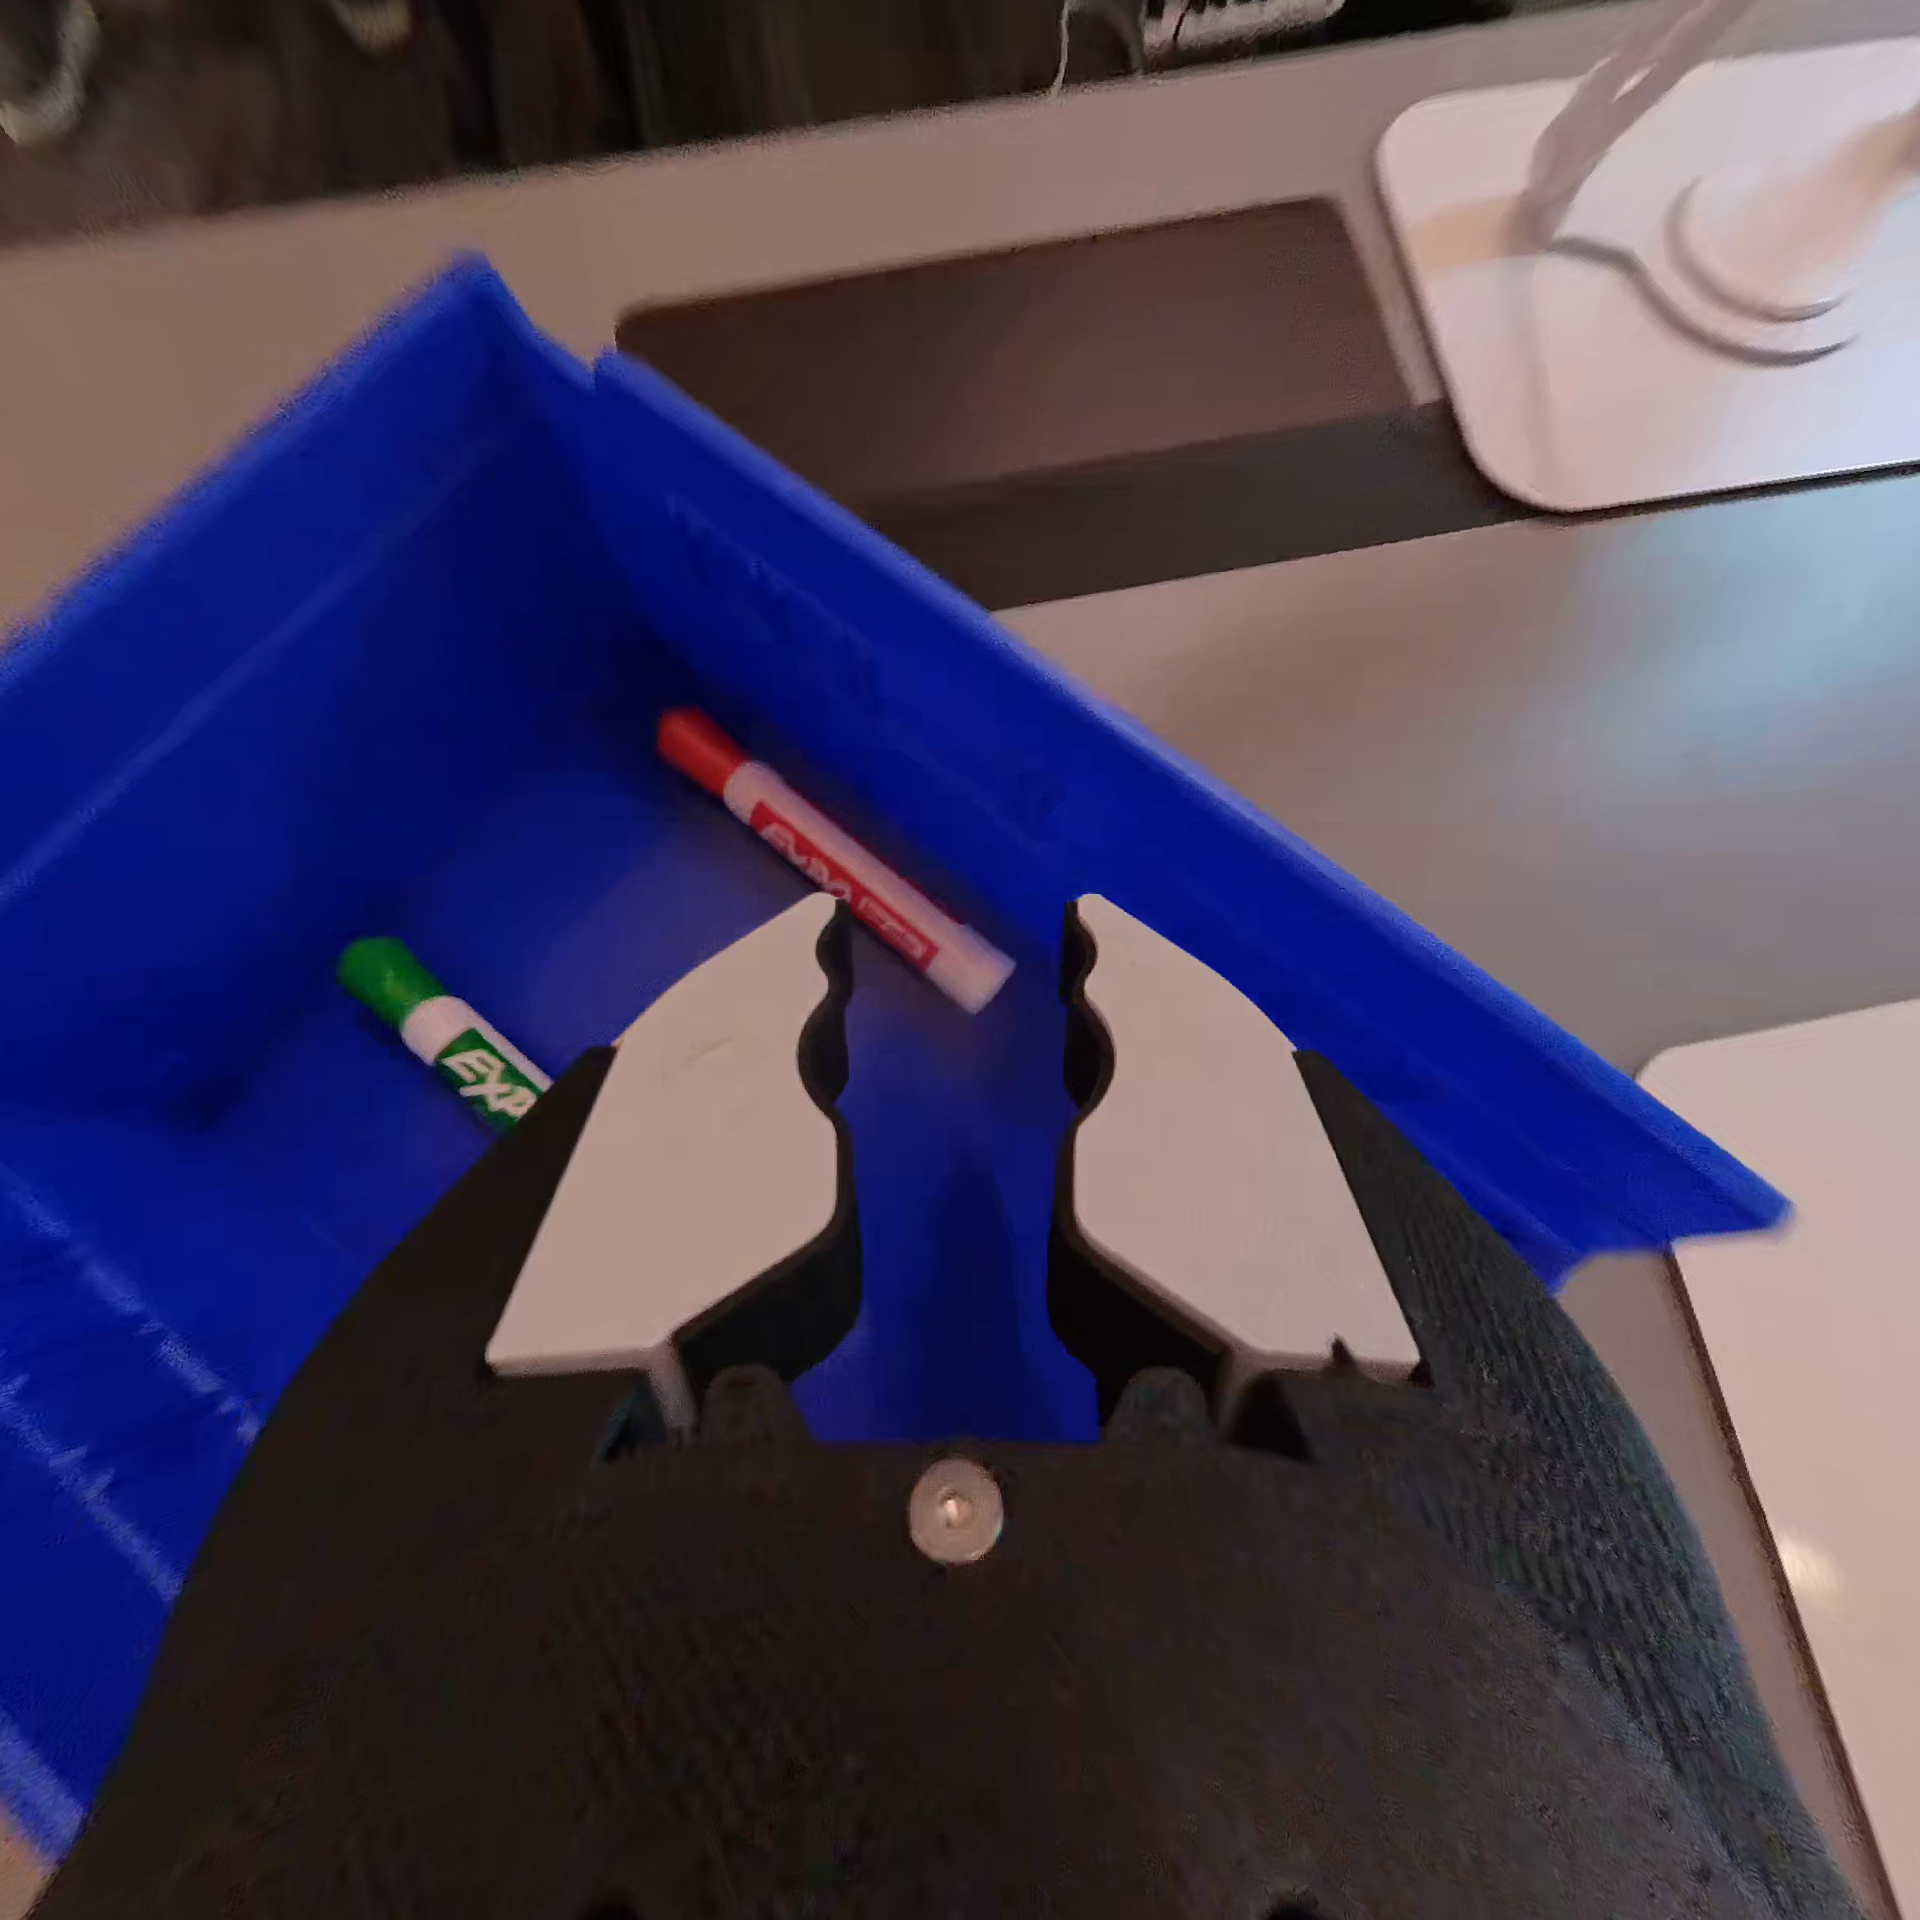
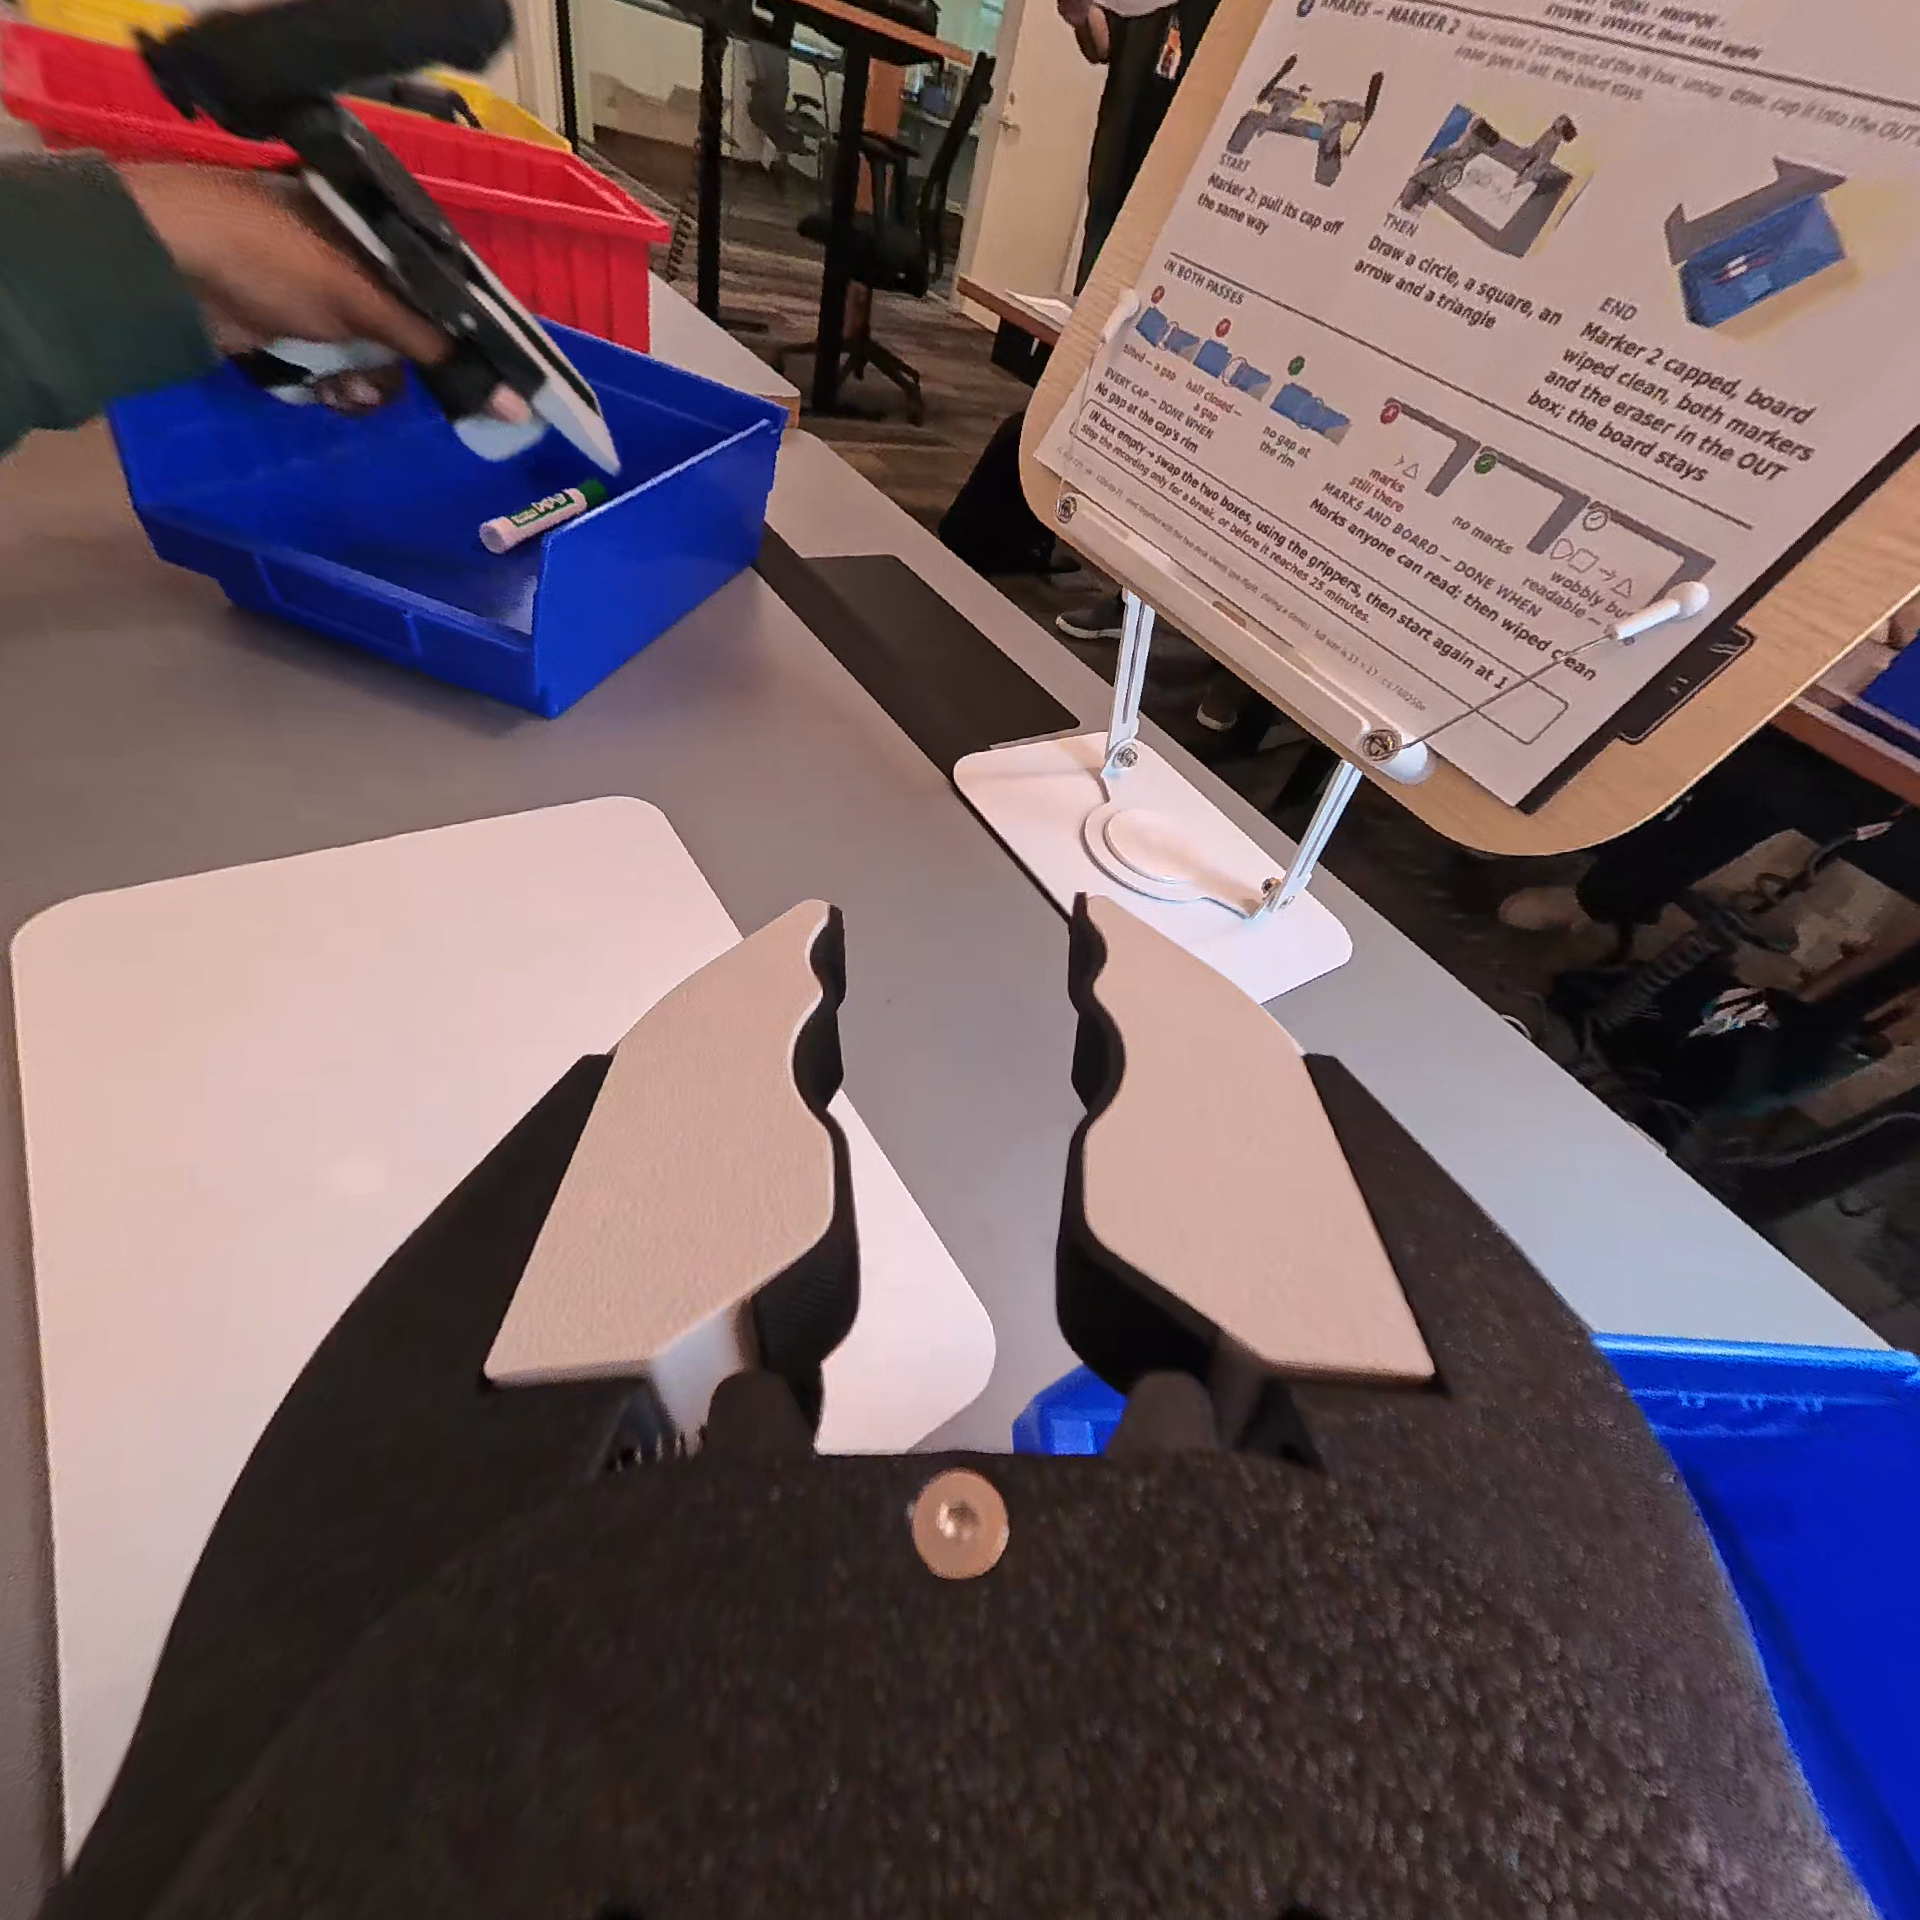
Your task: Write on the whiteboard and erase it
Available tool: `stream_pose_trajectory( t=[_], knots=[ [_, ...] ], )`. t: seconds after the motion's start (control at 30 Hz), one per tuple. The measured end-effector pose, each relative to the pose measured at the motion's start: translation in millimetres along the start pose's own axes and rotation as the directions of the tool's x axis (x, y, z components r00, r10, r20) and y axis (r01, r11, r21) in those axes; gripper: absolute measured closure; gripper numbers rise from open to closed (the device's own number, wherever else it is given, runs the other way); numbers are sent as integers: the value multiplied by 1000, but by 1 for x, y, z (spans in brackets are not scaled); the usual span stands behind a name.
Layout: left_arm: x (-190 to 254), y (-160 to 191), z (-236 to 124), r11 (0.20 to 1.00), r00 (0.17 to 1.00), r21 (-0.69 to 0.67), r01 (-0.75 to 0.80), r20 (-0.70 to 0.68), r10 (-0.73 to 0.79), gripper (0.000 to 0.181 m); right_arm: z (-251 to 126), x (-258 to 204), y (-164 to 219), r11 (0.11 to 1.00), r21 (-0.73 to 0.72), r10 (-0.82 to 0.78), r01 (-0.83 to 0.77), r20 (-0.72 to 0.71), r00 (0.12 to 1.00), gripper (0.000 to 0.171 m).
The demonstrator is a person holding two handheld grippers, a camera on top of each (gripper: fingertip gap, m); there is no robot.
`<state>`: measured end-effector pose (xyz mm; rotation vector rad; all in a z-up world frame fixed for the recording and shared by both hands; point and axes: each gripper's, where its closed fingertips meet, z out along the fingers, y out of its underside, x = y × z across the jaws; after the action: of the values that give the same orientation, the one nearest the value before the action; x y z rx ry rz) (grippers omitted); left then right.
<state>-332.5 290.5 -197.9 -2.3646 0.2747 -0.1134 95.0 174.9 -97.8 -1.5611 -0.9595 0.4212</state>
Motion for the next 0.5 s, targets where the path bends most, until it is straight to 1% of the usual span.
stream_pose_trajectory(
  t=[0.17,0.2,0.23,0.33,0.37,0.43,0.5],
  knots=[
    [-16,26,55,964,979,-180,198,-9,-202,139,-7,0,-3,999,-10,-48,48,-22,999,131],
    [-19,32,61,956,977,-203,212,4,-215,137,-9,1,-4,998,-10,-56,56,-25,998,132],
    [-20,32,66,954,973,-197,226,4,-230,136,-11,2,-5,998,-7,-59,59,-30,998,132],
    [-26,40,70,955,981,-228,192,41,-187,139,-17,6,-8,998,2,-64,64,-43,997,133],
    [-30,42,69,958,985,-230,170,59,-161,143,-18,7,-8,998,5,-60,61,-45,997,134],
    [-37,42,62,963,989,-231,142,80,-126,140,-20,11,-8,999,13,-50,51,-49,998,134],
    [-46,34,48,971,990,-204,124,94,-107,139,-20,15,-7,999,15,-43,44,-51,998,134]
  ],
)
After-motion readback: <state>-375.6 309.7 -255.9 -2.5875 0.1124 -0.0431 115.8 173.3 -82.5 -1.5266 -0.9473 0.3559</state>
